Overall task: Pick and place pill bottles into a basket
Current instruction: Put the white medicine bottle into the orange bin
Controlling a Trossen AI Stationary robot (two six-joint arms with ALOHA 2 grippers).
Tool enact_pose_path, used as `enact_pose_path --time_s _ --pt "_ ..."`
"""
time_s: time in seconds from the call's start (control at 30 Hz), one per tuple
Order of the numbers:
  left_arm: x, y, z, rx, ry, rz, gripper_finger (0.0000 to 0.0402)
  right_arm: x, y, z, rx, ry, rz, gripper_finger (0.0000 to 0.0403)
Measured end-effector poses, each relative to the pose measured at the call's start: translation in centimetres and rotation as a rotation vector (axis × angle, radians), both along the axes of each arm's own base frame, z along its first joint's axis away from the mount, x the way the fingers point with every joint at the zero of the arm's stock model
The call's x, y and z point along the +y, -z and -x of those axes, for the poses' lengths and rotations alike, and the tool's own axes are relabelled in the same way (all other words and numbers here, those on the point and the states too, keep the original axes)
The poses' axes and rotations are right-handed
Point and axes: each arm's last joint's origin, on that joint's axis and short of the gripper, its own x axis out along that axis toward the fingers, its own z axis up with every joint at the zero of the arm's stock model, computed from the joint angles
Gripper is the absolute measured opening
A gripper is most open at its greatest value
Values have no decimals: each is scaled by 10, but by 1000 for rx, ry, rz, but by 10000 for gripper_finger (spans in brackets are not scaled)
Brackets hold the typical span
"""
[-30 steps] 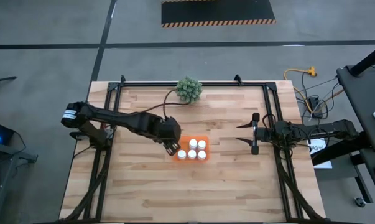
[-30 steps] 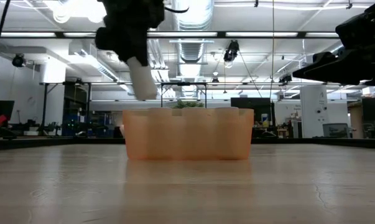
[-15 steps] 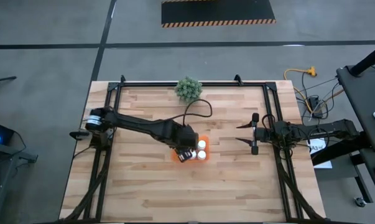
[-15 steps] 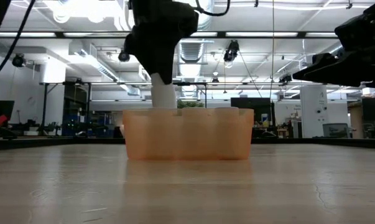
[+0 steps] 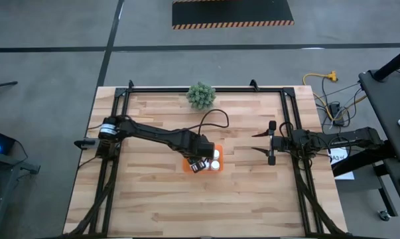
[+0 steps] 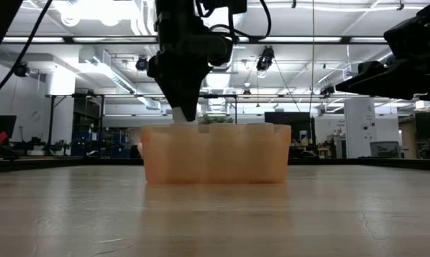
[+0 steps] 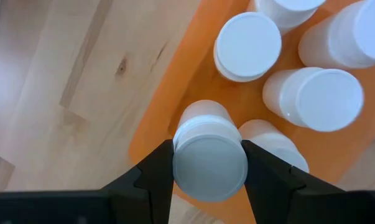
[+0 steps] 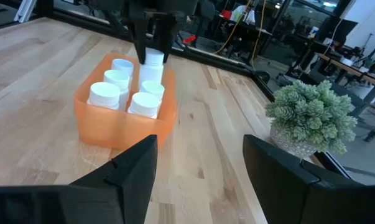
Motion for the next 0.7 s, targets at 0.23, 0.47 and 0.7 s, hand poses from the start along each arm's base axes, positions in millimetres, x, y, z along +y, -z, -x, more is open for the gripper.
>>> enact_pose_path --time_s 0.23,0.47,0.7 --pt "3 14 -6 33 13 15 142 0 0 0 0 1 0 226" --pt "3 14 -6 33 12 16 147 0 0 0 1 0 0 226" --pt "3 13 -6 29 11 16 218 0 0 0 0 0 0 226"
